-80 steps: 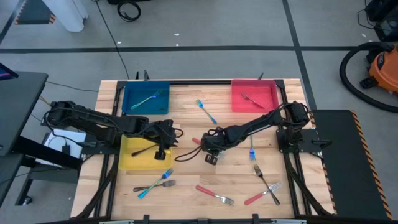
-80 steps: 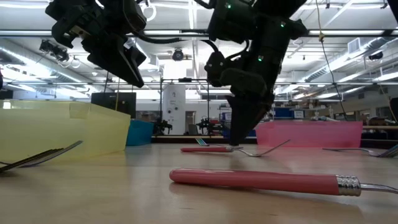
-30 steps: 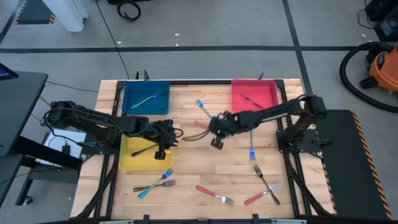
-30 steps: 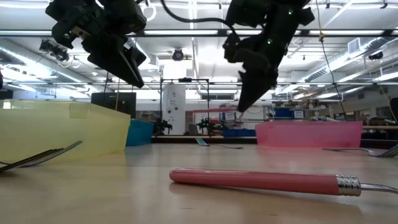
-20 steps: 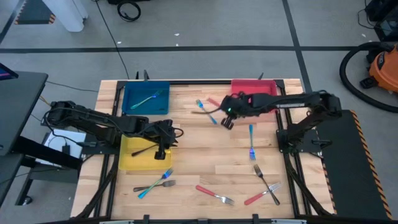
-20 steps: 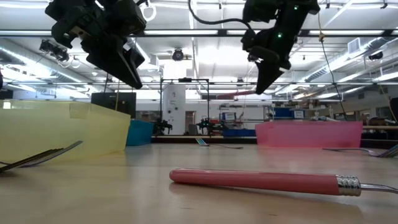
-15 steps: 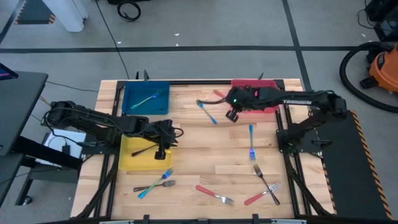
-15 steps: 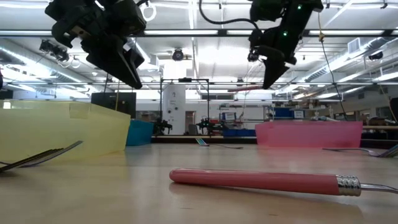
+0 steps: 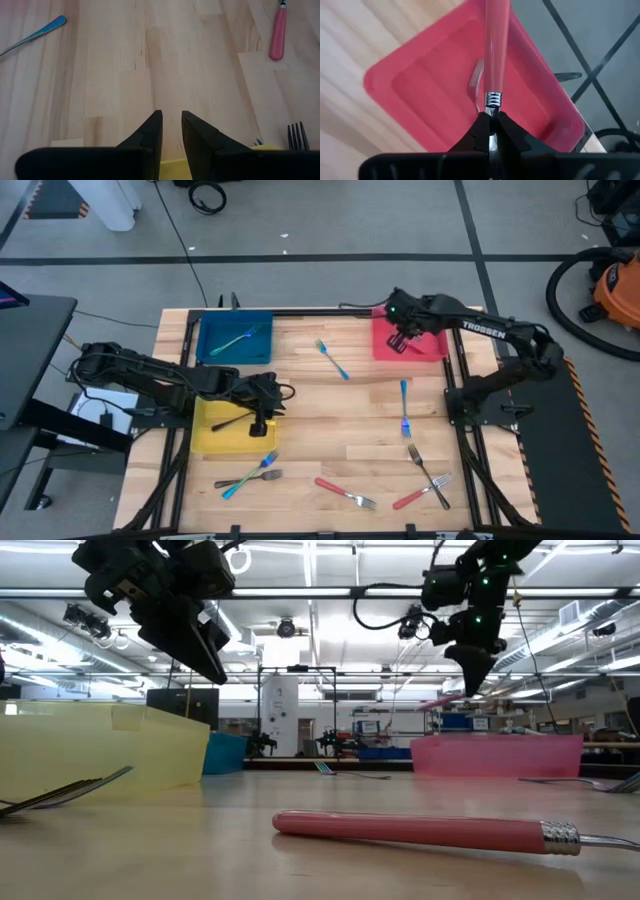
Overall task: Sort silverware by color (type)
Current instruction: Put the pink fork into the red bin
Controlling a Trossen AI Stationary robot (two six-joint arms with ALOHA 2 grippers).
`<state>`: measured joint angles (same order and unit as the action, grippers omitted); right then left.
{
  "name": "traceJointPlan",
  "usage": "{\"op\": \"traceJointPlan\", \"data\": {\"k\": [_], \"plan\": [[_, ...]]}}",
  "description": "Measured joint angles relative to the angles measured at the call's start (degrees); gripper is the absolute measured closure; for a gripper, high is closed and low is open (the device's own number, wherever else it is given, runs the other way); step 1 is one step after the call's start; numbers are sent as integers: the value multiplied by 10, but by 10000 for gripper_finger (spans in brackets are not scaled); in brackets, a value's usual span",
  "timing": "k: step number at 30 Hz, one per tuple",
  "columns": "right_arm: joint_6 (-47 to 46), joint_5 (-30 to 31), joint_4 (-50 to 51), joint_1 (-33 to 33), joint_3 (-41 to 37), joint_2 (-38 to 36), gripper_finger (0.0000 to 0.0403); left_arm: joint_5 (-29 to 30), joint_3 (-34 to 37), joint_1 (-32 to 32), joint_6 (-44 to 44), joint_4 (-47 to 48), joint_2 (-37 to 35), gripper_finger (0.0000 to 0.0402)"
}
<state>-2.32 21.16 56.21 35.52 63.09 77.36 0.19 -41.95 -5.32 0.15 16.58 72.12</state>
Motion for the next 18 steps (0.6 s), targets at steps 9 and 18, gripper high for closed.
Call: {"op": "traceJointPlan", "data": {"k": [9,18], "plan": [[66,-71,-78,80,-68,3,385,0,0,0,-28,18,0,328],[99,-91,-173,113,-153,3,385,0,0,0,-30,27,0,329]]}}
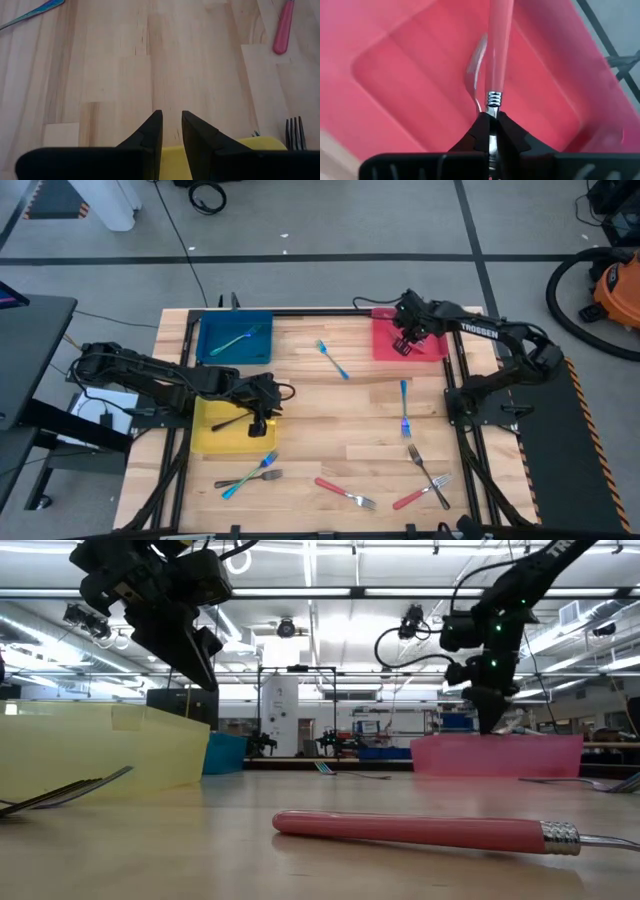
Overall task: Sort silverware by color (type)
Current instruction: Put the pink fork into the red bin
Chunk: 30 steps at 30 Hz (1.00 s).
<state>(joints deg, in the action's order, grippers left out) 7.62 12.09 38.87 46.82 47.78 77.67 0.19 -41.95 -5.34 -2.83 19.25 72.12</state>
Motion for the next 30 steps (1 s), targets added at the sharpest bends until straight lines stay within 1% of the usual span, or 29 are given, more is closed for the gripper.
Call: {"op": "traceJointPlan", "data": {"k": [3,9,14,19,23,26,30], "plan": [[5,-15,-24,8,-23,0,389,0,0,0,0,0,0,328],[12,-18,-57,11,-47,0,396,1,0,0,0,0,0,329],[17,-20,-76,11,-50,0,396,1,0,0,-11,0,0,329],[28,-38,-75,11,-50,0,396,1,0,0,-11,-1,0,328],[29,-32,-75,11,-50,0,396,1,0,0,-11,-1,0,328],[29,-29,-76,11,-50,0,389,1,0,0,-11,-1,0,329],[28,-27,-80,11,-50,0,367,1,0,0,-11,-1,0,328]]}}
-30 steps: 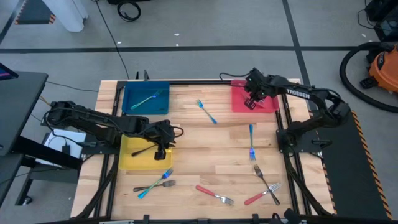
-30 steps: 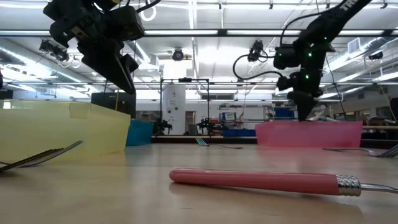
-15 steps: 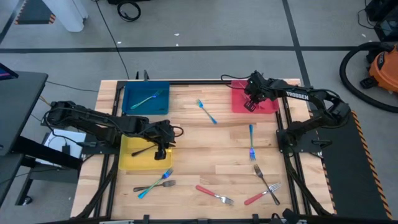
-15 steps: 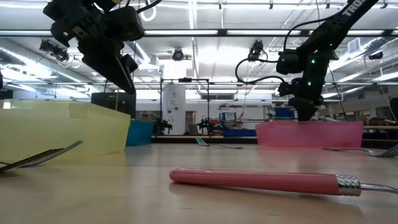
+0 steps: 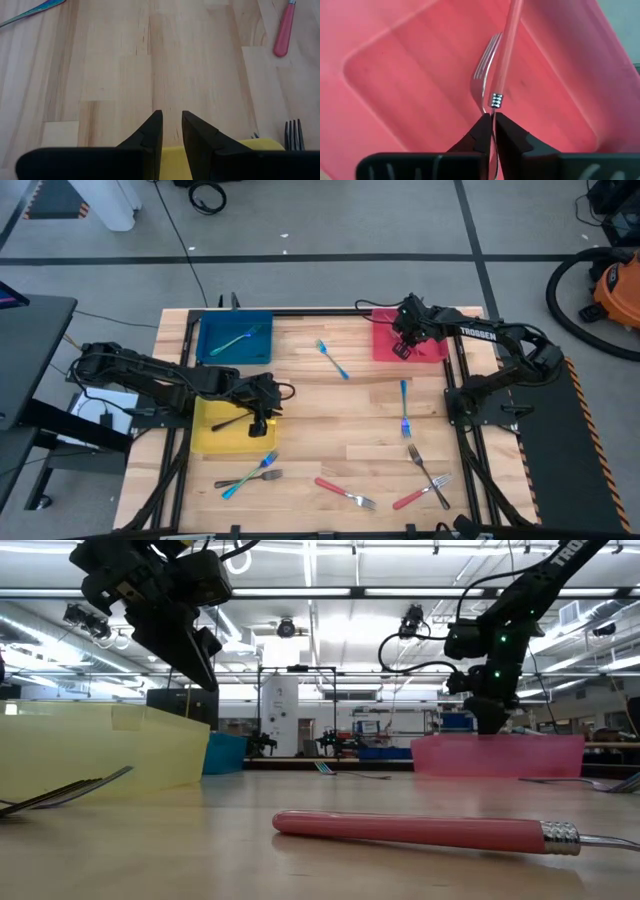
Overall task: Sort silverware by color (type)
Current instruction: Put the pink fork into the red bin, then put the blue fork into the blue bin
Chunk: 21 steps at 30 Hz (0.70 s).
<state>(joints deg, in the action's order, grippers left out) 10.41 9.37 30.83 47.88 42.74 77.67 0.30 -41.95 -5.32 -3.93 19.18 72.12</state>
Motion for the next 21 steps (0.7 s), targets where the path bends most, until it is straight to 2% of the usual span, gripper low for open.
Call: {"op": "traceJointPlan", "data": {"k": [10,21], "plan": [[-26,35,-20,0,0,0,311,0,0,0,0,0,0,328],[-32,35,-58,-1,0,0,304,0,0,0,23,-23,0,329]]}}
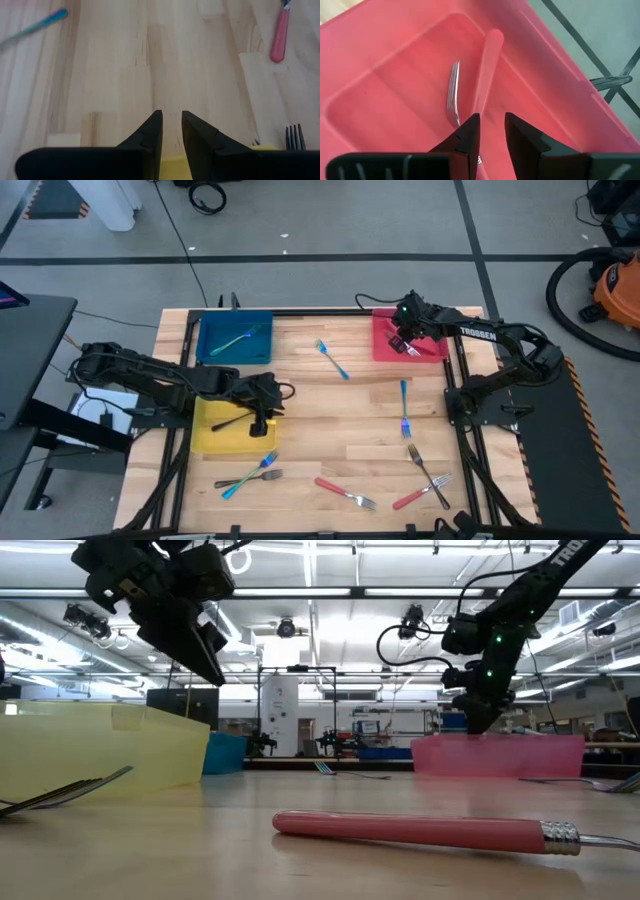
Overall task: Sort silverware by color (type)
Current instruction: Put the blue fork into the blue bin
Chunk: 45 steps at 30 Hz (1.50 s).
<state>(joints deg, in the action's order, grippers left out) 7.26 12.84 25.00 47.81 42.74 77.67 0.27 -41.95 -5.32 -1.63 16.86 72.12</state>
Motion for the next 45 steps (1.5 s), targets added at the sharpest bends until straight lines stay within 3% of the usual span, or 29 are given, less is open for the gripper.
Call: {"op": "traceJointPlan", "data": {"k": [7,12,20,26,30,35,45], "plan": [[0,0,-7,0,0,0,304,-1,0,9,-39,-43,0,326],[-1,0,-26,0,0,0,303,0,0,20,-74,-41,0,302],[0,0,-27,0,0,0,302,-2,-1,-12,-189,-31,0,281],[1,0,-27,0,0,0,302,2,-65,-66,-198,54,-1,281],[0,0,-27,0,0,0,302,45,-132,-107,-210,163,-1,281],[0,1,-27,0,0,0,302,82,-170,-144,-295,249,-1,281],[-26,1,-26,-1,0,0,302,83,-165,-209,-473,280,24,281]]}}
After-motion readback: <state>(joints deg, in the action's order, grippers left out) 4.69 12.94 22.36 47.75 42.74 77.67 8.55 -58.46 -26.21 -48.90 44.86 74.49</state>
